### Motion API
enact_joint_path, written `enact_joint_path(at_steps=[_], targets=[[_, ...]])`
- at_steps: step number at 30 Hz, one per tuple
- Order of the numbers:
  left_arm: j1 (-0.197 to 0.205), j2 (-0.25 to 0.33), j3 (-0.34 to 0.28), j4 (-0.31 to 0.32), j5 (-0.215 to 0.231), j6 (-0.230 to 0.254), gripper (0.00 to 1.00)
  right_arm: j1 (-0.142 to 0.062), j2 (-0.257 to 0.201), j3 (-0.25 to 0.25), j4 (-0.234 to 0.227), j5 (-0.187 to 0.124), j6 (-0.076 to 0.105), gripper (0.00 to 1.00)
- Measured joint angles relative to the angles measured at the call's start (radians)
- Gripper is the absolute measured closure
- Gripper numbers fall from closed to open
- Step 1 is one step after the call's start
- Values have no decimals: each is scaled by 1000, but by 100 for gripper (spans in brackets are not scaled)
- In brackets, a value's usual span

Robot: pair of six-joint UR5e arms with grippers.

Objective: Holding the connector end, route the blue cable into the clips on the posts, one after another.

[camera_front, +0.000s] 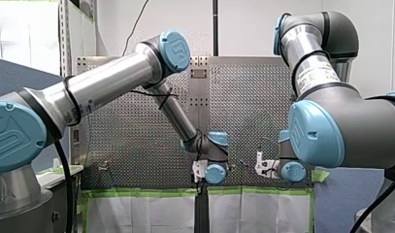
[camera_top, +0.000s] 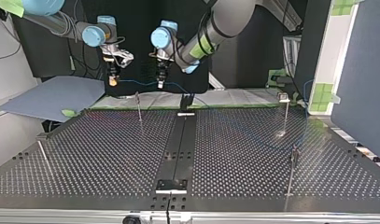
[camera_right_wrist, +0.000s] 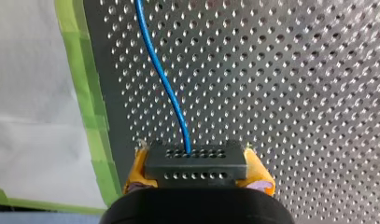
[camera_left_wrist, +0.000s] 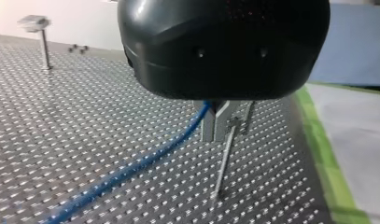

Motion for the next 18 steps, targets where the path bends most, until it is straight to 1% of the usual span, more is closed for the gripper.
enact_joint_path(at_steps=[3, 7, 13, 15, 18], targets=[[-5, -21, 20, -2, -9, 0, 100, 2, 0, 0, -2, -28, -8, 100], [-9, -30, 28, 2, -15, -7, 100, 3, 1, -1, -4, -62, -12, 100], [-10, -35, 30, 10, -28, -17, 100, 1, 4, 0, -11, -110, -7, 100], [-11, -44, 36, 13, -31, -19, 100, -2, 4, -1, -11, -128, -3, 100], [-18, -62, 51, 9, -34, -22, 100, -6, 5, -1, -12, -144, 3, 100]])
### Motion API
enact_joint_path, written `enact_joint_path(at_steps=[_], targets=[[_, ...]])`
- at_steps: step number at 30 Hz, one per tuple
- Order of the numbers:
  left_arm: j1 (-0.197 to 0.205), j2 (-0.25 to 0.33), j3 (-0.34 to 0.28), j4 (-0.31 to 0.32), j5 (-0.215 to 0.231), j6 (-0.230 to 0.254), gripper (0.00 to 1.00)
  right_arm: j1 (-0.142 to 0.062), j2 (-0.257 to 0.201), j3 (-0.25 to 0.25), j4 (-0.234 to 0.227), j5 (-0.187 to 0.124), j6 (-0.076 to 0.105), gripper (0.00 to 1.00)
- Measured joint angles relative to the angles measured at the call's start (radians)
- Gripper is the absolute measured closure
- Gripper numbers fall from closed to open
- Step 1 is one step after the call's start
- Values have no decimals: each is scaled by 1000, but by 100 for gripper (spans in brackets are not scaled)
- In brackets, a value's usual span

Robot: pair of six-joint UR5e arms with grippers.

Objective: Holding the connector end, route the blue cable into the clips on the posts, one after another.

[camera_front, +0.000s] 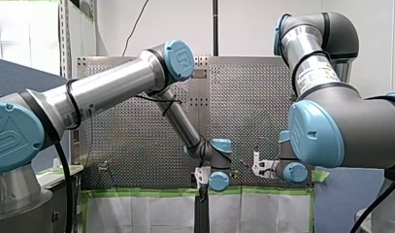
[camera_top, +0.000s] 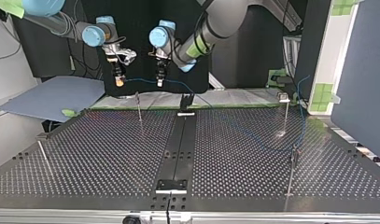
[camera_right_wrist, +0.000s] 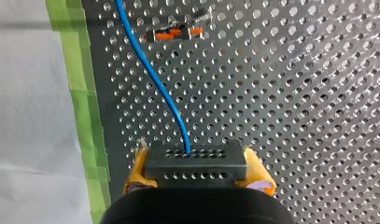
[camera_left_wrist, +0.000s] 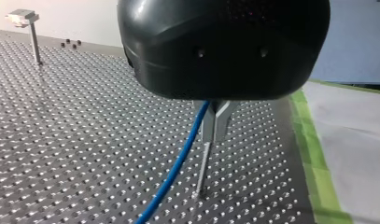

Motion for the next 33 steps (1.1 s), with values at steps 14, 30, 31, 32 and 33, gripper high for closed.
enact_joint_path(at_steps=[14, 30, 31, 32, 33], targets=[[-14, -30, 33, 24, -20, -20, 100, -39, 48, -36, 0, -11, -9, 100], [-21, -124, 122, 15, -13, -22, 100, -93, 92, -101, 60, -82, -22, 100], [-20, -127, 130, 15, -11, -23, 100, -96, 92, -103, 60, -89, -19, 100], [-20, -130, 141, 14, -7, -23, 100, -101, 92, -105, 60, -98, -14, 100], [-21, -132, 149, 14, -2, -24, 100, -105, 92, -107, 60, -105, -10, 100]])
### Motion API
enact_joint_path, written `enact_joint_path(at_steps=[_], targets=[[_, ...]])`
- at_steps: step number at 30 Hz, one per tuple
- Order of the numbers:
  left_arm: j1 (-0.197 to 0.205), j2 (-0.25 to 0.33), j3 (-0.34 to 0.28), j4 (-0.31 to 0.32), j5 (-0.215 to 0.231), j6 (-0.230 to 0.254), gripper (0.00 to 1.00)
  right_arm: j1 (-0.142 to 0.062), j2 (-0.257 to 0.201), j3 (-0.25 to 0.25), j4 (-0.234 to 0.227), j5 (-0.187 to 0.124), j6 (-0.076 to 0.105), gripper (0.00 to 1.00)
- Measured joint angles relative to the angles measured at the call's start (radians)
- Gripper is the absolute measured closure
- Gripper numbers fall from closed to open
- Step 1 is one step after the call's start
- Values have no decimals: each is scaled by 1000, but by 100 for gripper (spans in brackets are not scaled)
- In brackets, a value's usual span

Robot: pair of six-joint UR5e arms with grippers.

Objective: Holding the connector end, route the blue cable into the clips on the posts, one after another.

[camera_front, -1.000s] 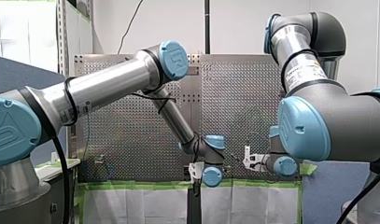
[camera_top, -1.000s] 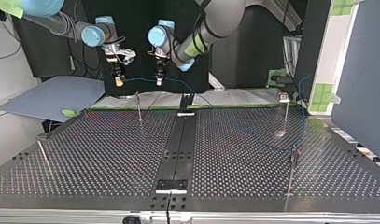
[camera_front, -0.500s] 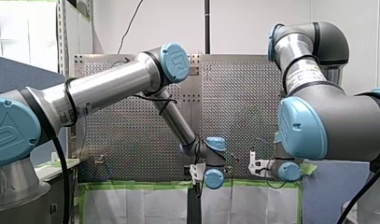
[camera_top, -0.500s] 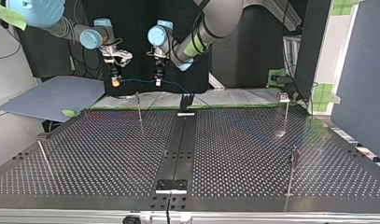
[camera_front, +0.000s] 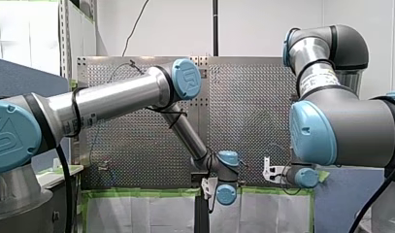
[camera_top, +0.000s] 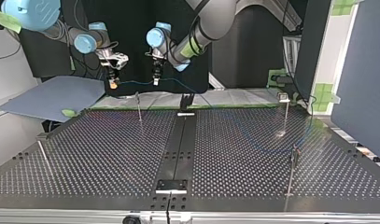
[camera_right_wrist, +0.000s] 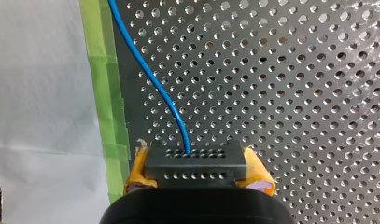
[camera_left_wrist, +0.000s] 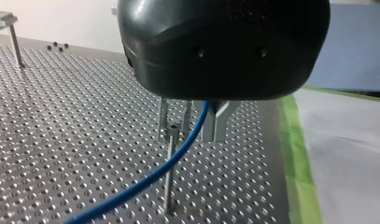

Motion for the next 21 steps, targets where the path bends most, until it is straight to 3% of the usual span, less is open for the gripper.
enact_joint_path(at_steps=[8, 15, 21], targets=[[-2, -12, 70, -7, 39, -2, 100, -36, -1, -5, -2, -61, 26, 100], [0, -52, 128, -47, 57, -3, 100, -64, -1, -16, 3, -88, 51, 100], [4, -66, 178, -56, 65, -7, 100, -80, -1, -29, 13, -104, 63, 100]])
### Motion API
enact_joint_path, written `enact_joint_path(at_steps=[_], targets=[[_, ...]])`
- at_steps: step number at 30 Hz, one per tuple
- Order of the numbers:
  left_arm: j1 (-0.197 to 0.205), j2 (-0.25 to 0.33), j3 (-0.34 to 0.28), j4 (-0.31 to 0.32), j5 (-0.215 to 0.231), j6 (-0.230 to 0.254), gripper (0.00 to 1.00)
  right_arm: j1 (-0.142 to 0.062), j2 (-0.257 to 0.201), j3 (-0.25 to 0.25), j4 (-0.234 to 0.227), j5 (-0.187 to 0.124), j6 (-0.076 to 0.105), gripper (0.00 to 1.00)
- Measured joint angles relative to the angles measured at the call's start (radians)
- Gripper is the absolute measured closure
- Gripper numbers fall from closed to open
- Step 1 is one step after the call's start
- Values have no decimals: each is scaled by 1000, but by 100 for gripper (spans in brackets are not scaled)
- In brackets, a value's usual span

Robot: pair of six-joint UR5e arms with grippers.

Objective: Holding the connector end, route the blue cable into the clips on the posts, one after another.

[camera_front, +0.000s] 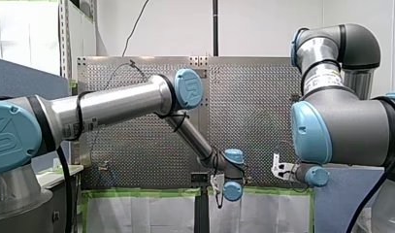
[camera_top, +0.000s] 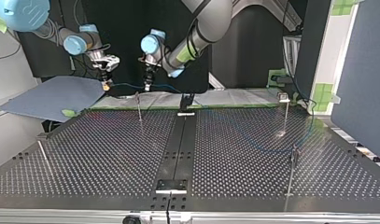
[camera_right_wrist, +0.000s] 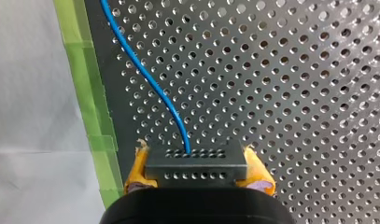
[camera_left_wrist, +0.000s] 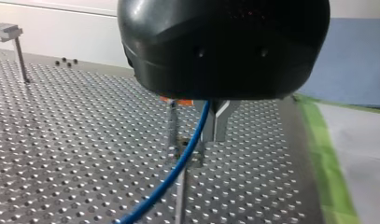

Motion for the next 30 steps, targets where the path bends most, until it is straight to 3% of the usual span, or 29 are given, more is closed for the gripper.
enact_joint_path(at_steps=[5, 11, 22, 30], targets=[[1, -1, 28, -5, 8, -3, 100, -8, 0, -16, 4, -8, 5, 100], [8, -2, 32, -8, 15, -5, 100, -13, 0, -32, 26, -11, -4, 100], [27, -2, 41, -13, 43, -17, 100, -10, 0, -39, 27, -27, -12, 100], [45, -30, 79, -54, 58, -22, 100, -8, 0, -50, 26, -35, -12, 100]])
